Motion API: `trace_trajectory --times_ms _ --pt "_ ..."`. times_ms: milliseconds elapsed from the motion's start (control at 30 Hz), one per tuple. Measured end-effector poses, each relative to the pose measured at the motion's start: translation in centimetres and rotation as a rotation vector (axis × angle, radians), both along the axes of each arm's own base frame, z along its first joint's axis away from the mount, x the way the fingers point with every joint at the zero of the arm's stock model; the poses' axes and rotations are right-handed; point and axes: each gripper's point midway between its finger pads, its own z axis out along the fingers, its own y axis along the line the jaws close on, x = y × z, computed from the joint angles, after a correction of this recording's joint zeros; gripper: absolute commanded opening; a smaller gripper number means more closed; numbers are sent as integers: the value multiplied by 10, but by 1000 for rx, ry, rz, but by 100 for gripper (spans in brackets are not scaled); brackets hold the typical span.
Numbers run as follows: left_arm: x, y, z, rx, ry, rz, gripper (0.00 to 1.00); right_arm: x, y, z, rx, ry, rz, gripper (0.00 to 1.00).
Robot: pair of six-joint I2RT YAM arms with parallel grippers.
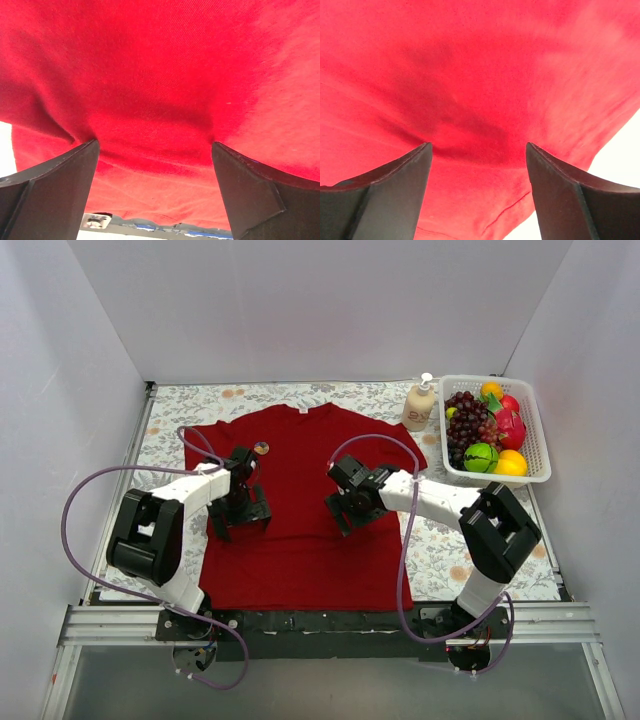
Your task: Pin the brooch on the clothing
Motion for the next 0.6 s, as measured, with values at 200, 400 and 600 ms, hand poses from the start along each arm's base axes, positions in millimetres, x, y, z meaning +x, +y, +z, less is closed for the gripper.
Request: trace_trajectory --times_ms 200,400,600 --pt "51 -9 56 -28 -212 -44 98 29 29 55 128 -132 2 87" --pt "79 -22 157 -152 -596 -88 98 37 33 133 310 -321 8 93" --pt "76 -28 222 -253 -847 -117 98 28 14 205 502 -549 11 94"
